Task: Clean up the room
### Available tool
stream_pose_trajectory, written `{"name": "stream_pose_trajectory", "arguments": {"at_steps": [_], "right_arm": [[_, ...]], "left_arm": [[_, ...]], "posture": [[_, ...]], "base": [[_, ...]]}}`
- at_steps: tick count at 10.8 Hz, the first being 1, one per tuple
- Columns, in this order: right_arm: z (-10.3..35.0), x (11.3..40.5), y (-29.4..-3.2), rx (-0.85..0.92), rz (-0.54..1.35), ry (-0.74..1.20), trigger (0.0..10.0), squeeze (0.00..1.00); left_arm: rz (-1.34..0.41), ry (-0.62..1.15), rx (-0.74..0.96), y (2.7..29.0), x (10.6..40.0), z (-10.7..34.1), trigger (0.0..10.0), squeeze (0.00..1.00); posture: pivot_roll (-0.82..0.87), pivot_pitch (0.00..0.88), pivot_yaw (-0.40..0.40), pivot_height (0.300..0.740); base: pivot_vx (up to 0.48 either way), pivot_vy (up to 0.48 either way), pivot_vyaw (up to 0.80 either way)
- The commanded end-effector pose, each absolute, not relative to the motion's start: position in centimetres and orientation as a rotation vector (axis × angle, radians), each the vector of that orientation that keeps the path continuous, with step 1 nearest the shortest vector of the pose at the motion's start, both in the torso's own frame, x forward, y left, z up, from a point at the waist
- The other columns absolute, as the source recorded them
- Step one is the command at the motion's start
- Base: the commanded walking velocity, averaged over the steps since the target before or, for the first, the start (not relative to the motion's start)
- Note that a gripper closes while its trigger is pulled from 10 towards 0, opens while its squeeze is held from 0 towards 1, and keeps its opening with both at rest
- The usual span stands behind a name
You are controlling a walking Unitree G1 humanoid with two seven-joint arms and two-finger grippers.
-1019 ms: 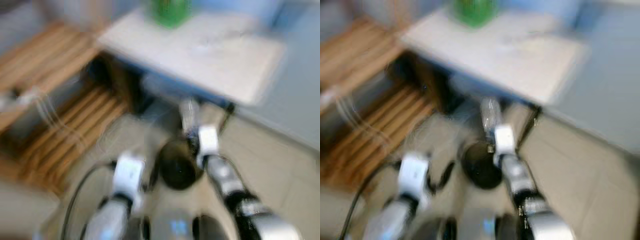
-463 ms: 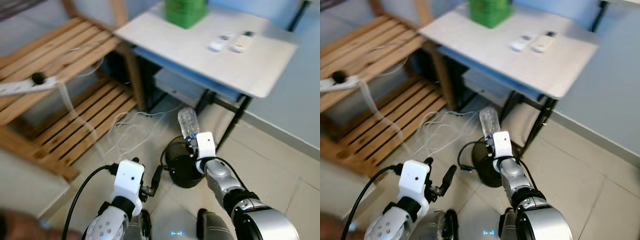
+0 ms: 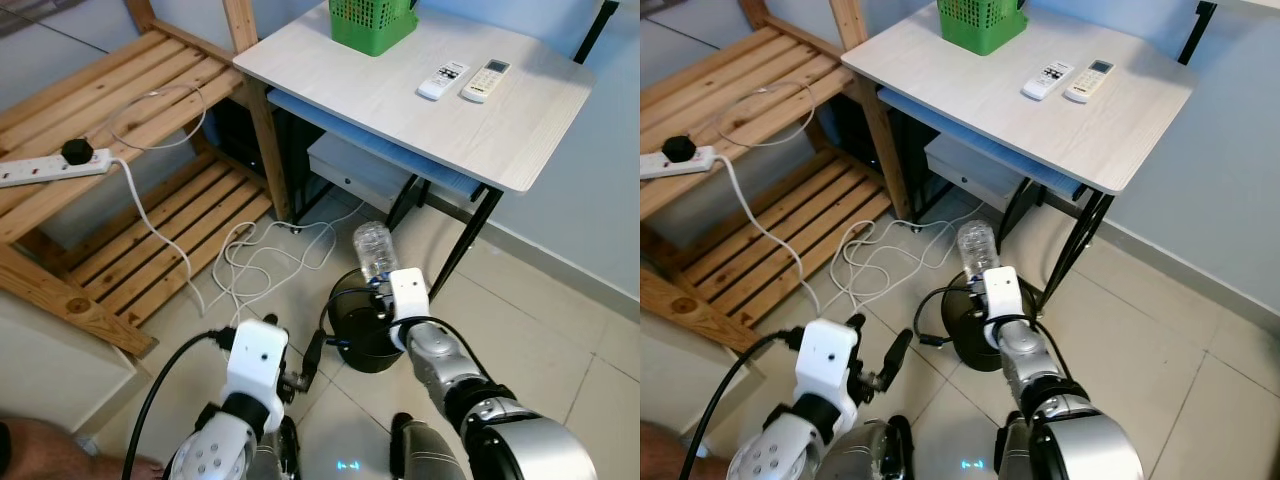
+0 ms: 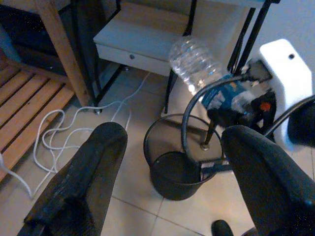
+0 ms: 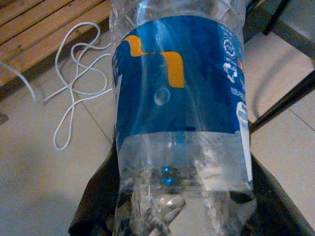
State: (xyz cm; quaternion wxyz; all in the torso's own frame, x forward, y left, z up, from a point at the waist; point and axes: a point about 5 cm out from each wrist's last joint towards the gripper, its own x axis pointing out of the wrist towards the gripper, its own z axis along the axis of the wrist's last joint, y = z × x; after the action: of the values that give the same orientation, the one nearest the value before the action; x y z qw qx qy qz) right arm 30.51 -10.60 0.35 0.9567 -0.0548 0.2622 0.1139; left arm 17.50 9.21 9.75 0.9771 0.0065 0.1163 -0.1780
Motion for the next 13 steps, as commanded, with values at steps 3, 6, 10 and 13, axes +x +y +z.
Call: {"name": "stream_pose_trajectory", "arguments": {"at_steps": [3,6,10,13], "right_arm": [[0.4,30.5,-9.7,-0.120,0.257,0.537,10.0,0.00],[1.0,31.1,-8.7,-0.044,0.185,0.550,10.0,0.00],[1.9,32.2,-10.1,-0.085,0.105,0.542,10.0,0.00],[1.9,32.2,-10.2,-0.090,0.100,0.543,10.0,0.00]], "left_arm": [[-0.348,0.249,0.023,9.4,17.3,9.5,10.0,0.00],[-0.294,0.297,-0.001,9.3,14.2,9.9,10.0,0.00],[-0.299,0.309,-0.014,8.3,12.7,10.7,10.0,0.00],[-0.294,0.312,-0.016,8.3,12.5,10.7,10.0,0.00]], "posture": [[0.11,0.213,0.079,0.731],[0.21,0.297,0.057,0.731],[0.26,0.350,0.042,0.731],[0.26,0.357,0.039,0.731]], "base": [[0.000,0.000,0.00],[0.000,0.000,0.00],[0.000,0.000,0.00],[0.000,0.000,0.00]]}}
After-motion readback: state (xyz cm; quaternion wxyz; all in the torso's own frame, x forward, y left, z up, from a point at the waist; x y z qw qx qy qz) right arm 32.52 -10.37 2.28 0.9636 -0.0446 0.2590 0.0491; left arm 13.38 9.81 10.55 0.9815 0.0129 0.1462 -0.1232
